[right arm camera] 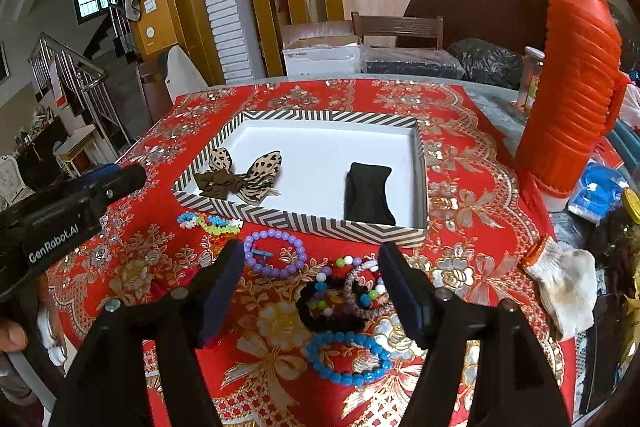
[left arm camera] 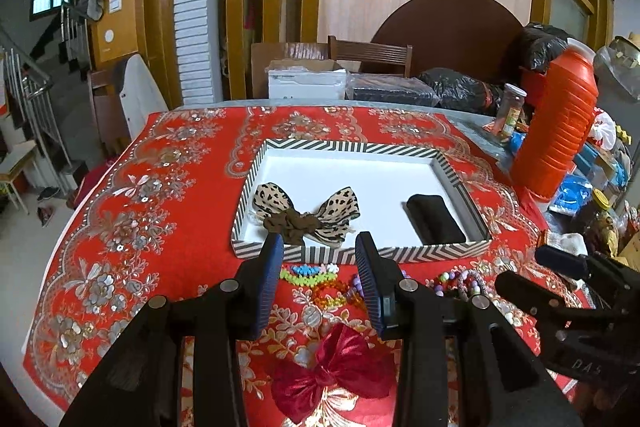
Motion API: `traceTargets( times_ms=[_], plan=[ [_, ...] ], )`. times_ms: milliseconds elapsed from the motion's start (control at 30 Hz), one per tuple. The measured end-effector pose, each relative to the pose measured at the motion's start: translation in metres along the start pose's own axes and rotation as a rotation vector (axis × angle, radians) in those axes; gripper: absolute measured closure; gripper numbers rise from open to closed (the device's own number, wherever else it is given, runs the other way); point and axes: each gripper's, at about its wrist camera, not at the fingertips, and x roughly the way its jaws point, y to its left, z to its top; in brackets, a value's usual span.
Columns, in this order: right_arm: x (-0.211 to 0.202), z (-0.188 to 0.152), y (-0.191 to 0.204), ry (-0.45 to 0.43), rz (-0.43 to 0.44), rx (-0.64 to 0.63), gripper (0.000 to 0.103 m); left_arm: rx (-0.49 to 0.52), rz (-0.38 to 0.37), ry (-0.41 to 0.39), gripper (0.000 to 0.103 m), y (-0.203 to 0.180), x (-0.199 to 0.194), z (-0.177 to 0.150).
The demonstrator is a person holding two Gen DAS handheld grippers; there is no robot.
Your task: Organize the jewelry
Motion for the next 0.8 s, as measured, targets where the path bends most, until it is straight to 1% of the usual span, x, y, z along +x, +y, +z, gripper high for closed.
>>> traceTargets(
  times_ms=[400, 800],
  plan=[
    [-0.012, -0.004, -0.005, -0.011, -0.013, 0.018, 0.027, -0.003, 0.002, 0.003, 0.076, -0.002, -0.012, -0.013],
    [-0.016, -0.008, -0.003, -0.009, -0.022, 0.013, 0.027, -0.005, -0.001, 0.007, 0.076, -0.004, -0.014, -0.015]
  ],
)
